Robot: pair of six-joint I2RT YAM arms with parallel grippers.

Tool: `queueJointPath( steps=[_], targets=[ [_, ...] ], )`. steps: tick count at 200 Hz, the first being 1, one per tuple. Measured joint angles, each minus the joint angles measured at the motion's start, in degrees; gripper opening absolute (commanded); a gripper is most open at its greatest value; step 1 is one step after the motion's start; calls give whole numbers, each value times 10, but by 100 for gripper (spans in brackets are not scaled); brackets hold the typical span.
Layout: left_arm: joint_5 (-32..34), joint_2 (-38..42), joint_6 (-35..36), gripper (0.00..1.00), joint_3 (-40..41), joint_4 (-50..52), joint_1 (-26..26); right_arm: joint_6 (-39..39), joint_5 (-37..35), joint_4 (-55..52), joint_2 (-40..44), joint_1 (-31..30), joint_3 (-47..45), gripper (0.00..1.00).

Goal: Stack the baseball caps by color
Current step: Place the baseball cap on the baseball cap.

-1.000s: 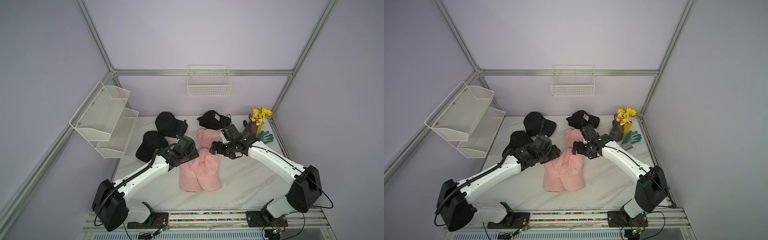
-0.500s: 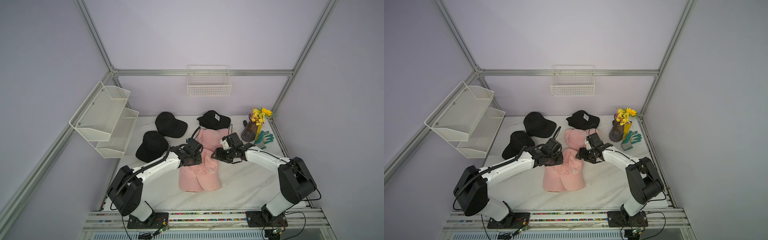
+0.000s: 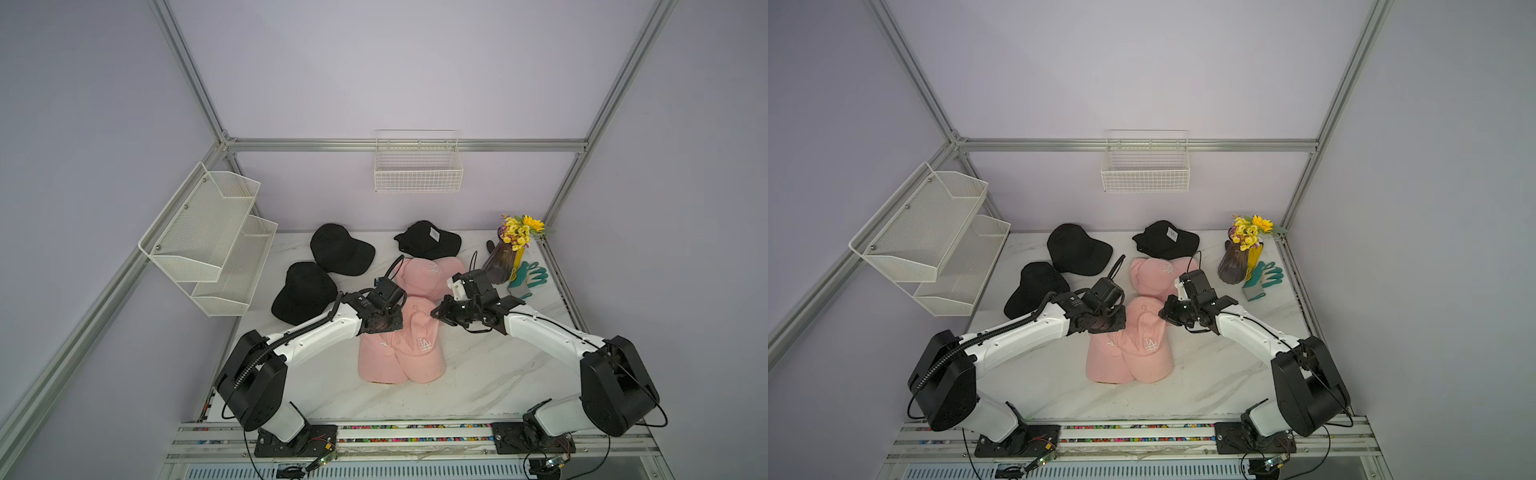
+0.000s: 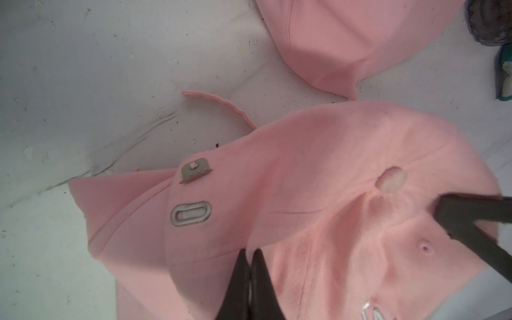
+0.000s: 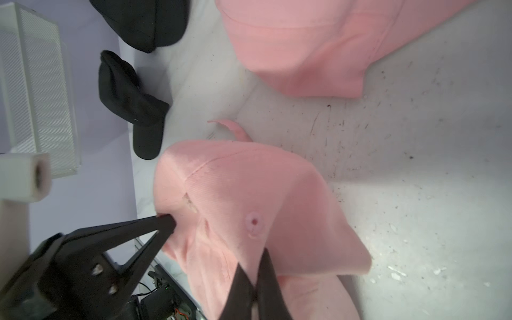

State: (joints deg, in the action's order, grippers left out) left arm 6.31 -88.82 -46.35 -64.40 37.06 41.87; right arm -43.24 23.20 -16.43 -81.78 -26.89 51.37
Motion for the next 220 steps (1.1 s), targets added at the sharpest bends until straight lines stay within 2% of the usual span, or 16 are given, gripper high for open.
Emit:
queueJointPath(
  steps=[41, 84, 120, 156, 183, 220],
  targets=[
    [8, 13, 11, 0, 0, 17, -8, -76, -54, -3, 47, -62, 1, 0],
    [2, 50, 24, 0, 0, 55, -27, -188, -101, -36, 36, -131, 18, 0],
    [-33, 83, 37, 0, -20, 91, -35, -250, -131, -78, 35, -148, 43, 0],
    [-50, 91, 57, 0, -87, 144, -41, -299, -146, -95, 39, -154, 60, 0],
    [-64, 91, 73, 0, -130, 196, -72, -354, -161, -111, 40, -195, 76, 0],
    [-107, 66, 110, 0, -156, 248, -141, -455, -181, -149, 21, -258, 127, 0]
  ],
)
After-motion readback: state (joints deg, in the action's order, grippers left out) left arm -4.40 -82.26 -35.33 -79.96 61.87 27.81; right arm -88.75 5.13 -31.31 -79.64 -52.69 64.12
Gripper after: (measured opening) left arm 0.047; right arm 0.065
